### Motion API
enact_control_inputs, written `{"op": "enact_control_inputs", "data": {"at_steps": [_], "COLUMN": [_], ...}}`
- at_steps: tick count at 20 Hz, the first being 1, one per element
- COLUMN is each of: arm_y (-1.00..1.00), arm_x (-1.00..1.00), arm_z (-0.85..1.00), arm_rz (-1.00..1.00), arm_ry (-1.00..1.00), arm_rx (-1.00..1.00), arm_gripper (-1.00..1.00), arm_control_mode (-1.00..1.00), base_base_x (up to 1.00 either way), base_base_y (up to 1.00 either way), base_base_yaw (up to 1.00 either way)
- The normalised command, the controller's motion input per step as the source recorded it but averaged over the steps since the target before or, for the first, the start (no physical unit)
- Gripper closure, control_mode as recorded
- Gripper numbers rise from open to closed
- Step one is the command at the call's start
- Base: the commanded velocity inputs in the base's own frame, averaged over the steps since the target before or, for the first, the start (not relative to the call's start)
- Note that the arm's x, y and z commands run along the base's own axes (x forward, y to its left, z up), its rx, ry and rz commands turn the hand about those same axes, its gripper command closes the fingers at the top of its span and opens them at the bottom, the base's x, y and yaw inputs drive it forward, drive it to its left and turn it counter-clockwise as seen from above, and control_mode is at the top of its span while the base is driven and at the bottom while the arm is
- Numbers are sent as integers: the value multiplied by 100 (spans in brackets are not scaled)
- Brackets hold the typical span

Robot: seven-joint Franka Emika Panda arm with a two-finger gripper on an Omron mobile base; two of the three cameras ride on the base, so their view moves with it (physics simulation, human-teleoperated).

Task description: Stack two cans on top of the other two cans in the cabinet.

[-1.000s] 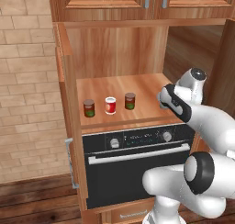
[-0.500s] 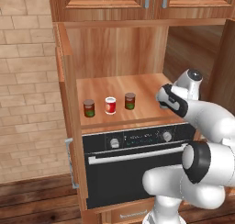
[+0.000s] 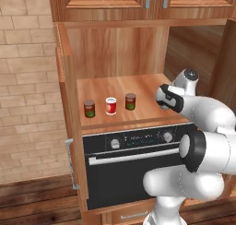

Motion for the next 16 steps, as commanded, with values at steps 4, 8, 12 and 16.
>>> {"op": "enact_control_inputs", "data": {"at_steps": [4,8,12,16], "arm_y": [0,0,-1,-8], "arm_x": [9,12,16,16], "arm_z": [-15,-16,-11,-7], "arm_rz": [0,0,0,0], "arm_ry": [0,0,0,0], "arm_rx": [-10,-6,-1,0], "arm_gripper": [-100,-100,-100,-100], "arm_control_mode": [-100,-100,-100,-100], "base_base_x": [0,0,0,0], "base_base_y": [0,0,0,0], "base_base_yaw": [0,0,0,0]}}
